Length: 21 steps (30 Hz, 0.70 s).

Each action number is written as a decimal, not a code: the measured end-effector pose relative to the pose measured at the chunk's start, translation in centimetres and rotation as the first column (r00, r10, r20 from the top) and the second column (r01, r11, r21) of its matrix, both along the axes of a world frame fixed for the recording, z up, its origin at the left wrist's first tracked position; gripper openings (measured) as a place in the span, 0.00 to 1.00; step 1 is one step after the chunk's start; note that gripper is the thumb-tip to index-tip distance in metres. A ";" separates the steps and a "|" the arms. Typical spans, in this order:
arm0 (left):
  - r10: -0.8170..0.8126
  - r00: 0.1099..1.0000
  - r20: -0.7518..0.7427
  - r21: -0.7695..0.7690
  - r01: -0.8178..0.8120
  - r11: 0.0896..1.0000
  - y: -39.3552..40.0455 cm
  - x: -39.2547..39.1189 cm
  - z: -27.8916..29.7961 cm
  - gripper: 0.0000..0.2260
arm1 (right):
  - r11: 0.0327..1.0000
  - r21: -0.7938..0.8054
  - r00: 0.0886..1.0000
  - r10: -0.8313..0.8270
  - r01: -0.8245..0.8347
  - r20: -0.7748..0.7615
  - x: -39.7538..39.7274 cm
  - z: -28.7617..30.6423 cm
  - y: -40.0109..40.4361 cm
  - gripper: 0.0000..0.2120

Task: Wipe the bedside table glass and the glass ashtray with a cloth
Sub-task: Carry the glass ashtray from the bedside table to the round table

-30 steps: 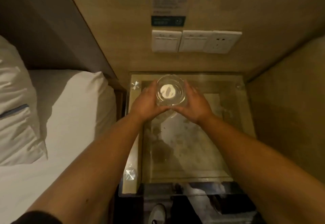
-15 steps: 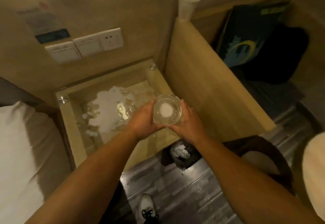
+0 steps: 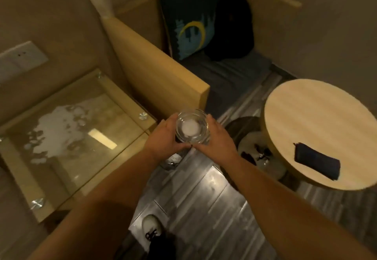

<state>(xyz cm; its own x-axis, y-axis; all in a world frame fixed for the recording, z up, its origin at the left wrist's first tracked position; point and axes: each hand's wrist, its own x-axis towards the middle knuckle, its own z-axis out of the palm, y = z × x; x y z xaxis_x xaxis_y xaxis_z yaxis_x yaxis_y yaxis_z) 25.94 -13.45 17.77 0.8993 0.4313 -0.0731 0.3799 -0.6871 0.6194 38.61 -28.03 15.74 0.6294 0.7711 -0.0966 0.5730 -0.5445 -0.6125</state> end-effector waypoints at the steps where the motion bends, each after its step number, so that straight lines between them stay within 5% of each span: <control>1: -0.021 1.000 0.007 0.000 0.021 1.000 -1.9 1.3 0.2 0.44 | 1.000 -0.009 1.000 -0.022 0.022 0.009 0.9 0.3 -2.1 0.49; 11: -0.254 0.967 0.008 -0.058 0.254 0.965 -16.5 15.6 -0.6 0.41 | 0.974 -0.009 0.972 -0.227 0.228 0.064 10.3 2.8 -20.1 0.46; 21: -0.472 0.881 -0.027 -0.045 0.470 0.881 -22.5 29.4 -4.5 0.46 | 0.867 -0.076 0.871 -0.490 0.492 0.040 19.2 -0.7 -26.9 0.48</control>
<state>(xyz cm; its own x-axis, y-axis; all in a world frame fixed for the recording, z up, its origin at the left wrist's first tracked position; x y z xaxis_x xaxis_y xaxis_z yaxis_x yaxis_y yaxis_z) 55.31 -35.97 13.25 0.9921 -0.0460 -0.1164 0.0394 -0.7682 0.6390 57.84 -54.92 15.05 0.9270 0.3519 -0.1295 0.2296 -0.8058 -0.5458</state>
